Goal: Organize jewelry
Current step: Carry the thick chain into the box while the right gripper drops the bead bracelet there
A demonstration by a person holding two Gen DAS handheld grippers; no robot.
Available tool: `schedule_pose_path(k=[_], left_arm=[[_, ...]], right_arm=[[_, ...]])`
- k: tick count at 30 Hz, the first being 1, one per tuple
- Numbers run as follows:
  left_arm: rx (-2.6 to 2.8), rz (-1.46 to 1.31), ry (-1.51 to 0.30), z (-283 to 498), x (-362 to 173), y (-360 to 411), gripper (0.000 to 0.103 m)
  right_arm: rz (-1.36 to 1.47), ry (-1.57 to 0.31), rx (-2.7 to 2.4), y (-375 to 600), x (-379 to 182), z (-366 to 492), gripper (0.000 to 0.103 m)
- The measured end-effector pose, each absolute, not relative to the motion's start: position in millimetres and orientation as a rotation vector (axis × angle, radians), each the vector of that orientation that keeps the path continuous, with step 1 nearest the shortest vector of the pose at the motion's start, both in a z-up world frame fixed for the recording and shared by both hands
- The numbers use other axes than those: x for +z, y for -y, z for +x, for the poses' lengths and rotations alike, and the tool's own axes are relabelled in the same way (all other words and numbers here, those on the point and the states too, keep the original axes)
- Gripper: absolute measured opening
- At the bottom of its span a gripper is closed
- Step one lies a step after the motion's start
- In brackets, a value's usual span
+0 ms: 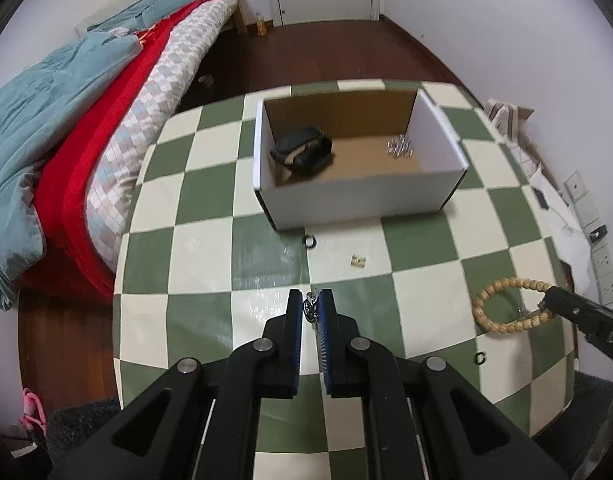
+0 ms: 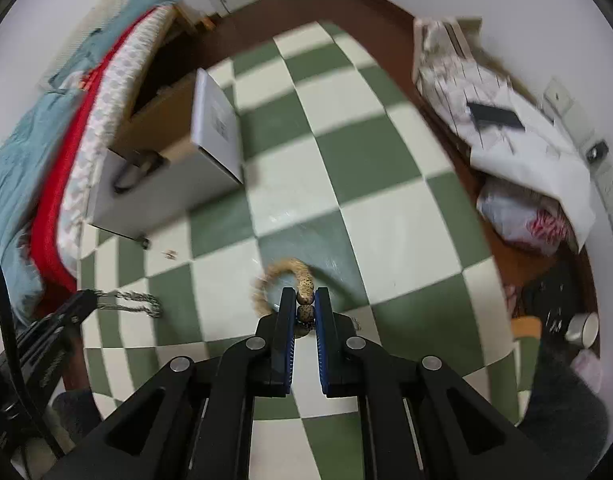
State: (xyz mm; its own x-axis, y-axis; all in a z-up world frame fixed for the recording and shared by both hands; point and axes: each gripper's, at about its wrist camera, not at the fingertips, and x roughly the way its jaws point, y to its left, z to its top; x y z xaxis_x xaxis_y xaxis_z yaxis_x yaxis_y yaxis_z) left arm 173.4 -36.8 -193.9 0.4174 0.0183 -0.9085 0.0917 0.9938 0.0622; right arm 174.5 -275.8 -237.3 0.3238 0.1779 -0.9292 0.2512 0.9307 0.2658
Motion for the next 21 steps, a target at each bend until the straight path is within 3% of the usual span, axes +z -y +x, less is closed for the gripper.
schedule_pose_path(k=[7, 21], left_arm=[[-0.056, 0.093, -1.051, 173, -151, 39, 0.005], [-0.054, 0.048, -0.934, 189, -83, 28, 0.005]], right_arm=[[0.278, -1.155, -0.009, 257, -177, 175, 0.010], [0.229, -1.067, 0.058, 223, -126, 201, 0.010]])
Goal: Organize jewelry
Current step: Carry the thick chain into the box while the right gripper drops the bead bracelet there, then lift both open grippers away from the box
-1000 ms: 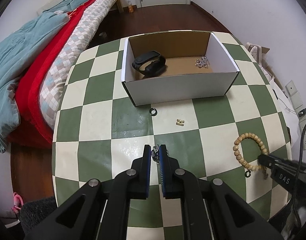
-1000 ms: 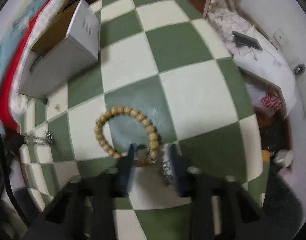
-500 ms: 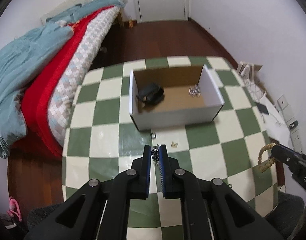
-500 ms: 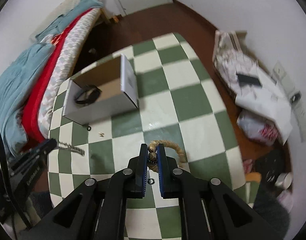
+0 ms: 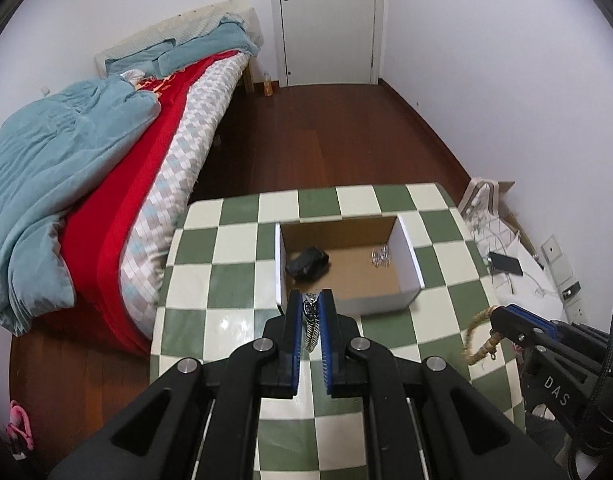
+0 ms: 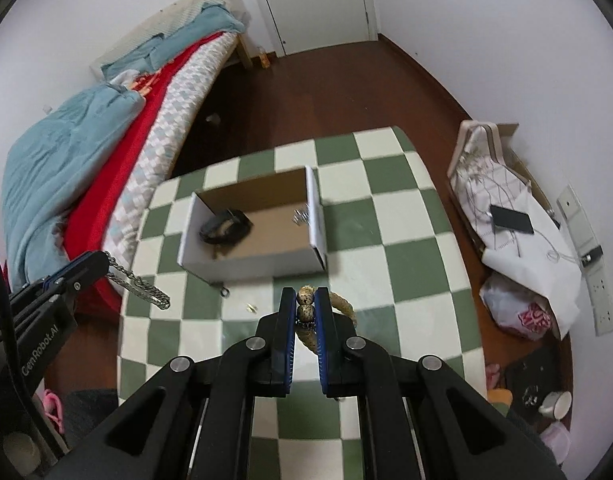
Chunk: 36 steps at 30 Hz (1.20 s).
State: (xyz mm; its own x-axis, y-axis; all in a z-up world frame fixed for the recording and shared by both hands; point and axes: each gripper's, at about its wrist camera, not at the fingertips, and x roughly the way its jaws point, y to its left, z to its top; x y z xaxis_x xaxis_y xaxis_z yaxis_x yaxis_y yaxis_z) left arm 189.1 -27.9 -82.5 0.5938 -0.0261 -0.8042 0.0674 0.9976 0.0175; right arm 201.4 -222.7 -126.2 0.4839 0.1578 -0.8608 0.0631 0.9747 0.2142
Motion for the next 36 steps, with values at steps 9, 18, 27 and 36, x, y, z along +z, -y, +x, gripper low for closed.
schedule_pose_path(k=[9, 18, 27, 36], left_arm=[[-0.061, 0.006, -0.959, 257, -82, 16, 0.006], [-0.109, -0.066, -1.127, 322, -139, 9, 0.006], [-0.045, -0.039, -1.136, 335, -157, 4, 0.085], [0.079, 0.070, -1.094, 315, -171, -7, 0.103]], right_arm=[[0.228, -1.032, 0.116, 205, -105, 268, 0.010], [0.214, -1.120, 0.139, 189, -145, 339, 0.010], [0.159, -1.335, 0.139, 185, -213, 361, 0.094], [-0.016, -1.347, -0.011, 184, -229, 344, 0.101]])
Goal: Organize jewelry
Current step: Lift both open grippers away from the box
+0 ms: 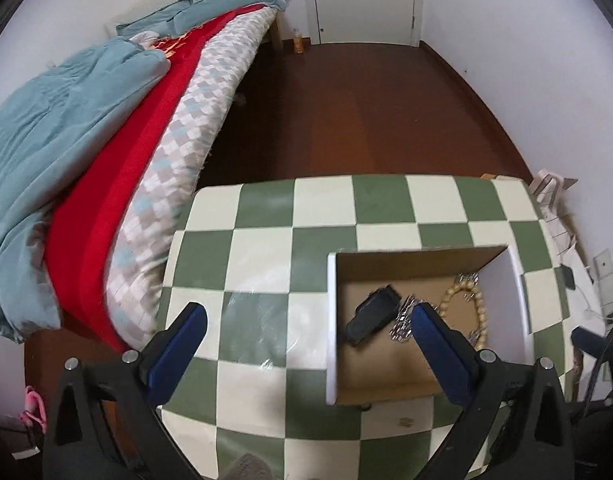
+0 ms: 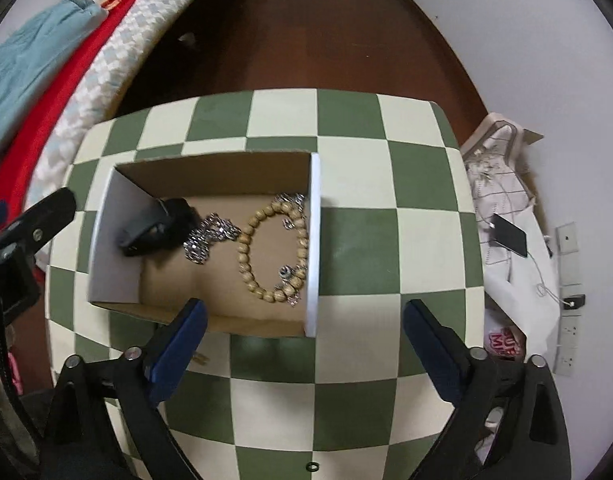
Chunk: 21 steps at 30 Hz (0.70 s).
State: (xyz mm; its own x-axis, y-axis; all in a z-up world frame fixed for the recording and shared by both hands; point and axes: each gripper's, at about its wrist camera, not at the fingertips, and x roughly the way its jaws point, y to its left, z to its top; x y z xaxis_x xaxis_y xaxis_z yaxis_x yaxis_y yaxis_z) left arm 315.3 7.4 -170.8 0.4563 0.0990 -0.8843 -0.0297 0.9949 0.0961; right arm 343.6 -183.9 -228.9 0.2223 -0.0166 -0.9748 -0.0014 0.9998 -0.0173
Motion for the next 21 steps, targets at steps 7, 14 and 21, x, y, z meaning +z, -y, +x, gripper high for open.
schedule_pose_path(k=[7, 14, 21], left_arm=[[0.118, 0.085, -1.083, 291, -173, -10, 0.103], [0.145, 0.076, -1.011, 253, -152, -16, 0.103], [0.141, 0.096, -0.912, 214, -121, -17, 0.103]], right_arm=[[-0.005, -1.296, -0.030, 182, -217, 328, 0.101], [-0.023, -1.217, -0.048, 176, -191, 301, 0.101], [-0.032, -1.108, -0.079, 172, -154, 265, 0.101]])
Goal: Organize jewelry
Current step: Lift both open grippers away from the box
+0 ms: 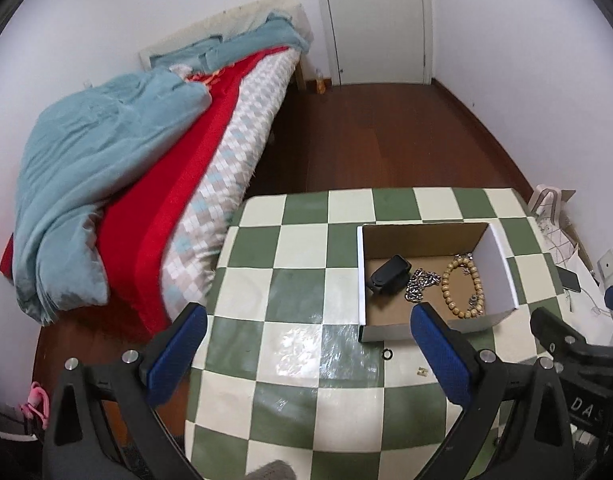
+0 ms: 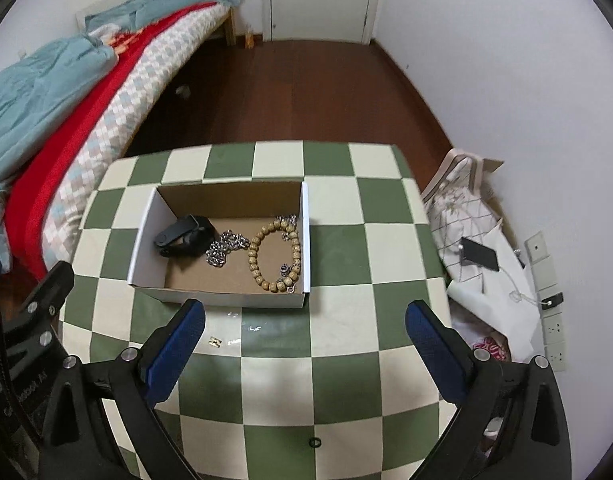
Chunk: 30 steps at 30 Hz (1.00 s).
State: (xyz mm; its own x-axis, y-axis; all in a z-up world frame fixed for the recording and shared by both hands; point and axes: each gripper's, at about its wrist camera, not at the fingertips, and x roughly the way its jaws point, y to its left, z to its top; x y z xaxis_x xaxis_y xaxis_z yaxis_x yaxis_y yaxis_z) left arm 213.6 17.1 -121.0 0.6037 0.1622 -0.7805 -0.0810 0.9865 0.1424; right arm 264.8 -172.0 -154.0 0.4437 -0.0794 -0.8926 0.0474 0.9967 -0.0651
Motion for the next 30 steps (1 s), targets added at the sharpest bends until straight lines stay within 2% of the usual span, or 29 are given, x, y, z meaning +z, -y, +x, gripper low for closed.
schedule_pose_path(k=[16, 20, 24, 27, 29, 30], left_arm=[[0.120, 0.043, -0.751, 136, -48, -26, 0.103], [0.159, 0.072, -0.776, 122, -66, -32, 0.103], [0.187, 0.099, -0.900, 119, -115, -38, 0.103], [0.205, 0.118, -1.002, 123, -156, -42, 0.103], [0.208, 0.127, -1.061, 128, -179, -43, 0.103], [0.211, 0.132, -1.084, 129, -189, -43, 0.103]], right_arm=[[0.041, -0.921, -0.081, 175, -68, 173, 0.101], [0.082, -0.964, -0.088, 186, -81, 153, 0.101], [0.127, -1.078, -0.131, 208, -134, 142, 0.101], [0.145, -1.177, -0.137, 218, -183, 141, 0.086], [0.157, -1.257, -0.119, 221, -221, 142, 0.067], [0.168, -1.278, -0.111, 222, -233, 143, 0.065]])
